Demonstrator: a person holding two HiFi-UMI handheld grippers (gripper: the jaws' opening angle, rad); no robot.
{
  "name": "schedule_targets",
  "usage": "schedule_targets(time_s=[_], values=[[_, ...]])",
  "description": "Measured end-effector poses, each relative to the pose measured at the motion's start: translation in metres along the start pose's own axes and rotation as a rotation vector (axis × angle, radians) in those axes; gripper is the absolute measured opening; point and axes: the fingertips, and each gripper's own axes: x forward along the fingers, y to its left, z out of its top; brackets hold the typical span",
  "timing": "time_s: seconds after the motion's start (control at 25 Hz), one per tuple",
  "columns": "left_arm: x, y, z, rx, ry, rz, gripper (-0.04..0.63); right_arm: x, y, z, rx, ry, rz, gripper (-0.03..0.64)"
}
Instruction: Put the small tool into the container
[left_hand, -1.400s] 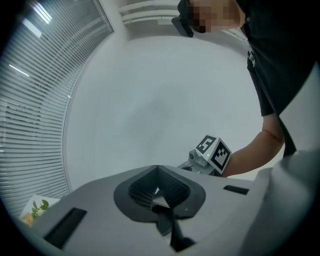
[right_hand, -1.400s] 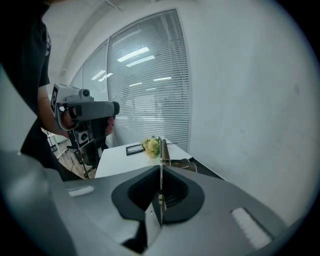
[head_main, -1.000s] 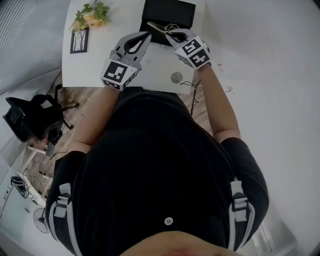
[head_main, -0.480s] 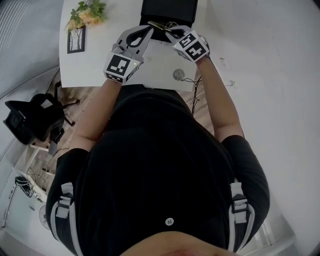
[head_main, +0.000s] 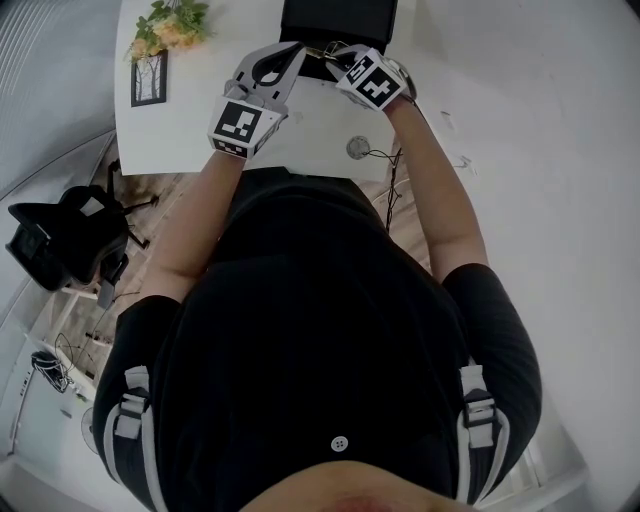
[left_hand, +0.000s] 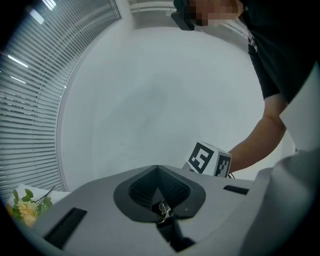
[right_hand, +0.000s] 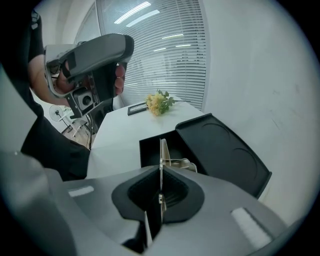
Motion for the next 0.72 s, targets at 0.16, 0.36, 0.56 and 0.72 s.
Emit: schedule_targets(time_s=[0.16,0.36,0.56,0.72], values=[[0.001,0.003,-0.006,-0.01,0.01,0.004,0.008,0.012,0.0,-0.007,-0.025,0.061,0.028,0.012],[0.001,0.006,-0.016,-0.02,0.039,0.006,0.008,0.028,0.0,-0.015,-0.043,0.125,0.065,0.012],[0.003,0.009,-0.019,-0.026,0.042,0.007,0.008,0.04,0.003,-0.021,-0.048,0.175,0.108,0.012],[0.004,0.009,-0.016,-0.031,0.022,0.002,0.008,0.047,0.0,-0.026,-0.049,0.21,0.119,0.015]])
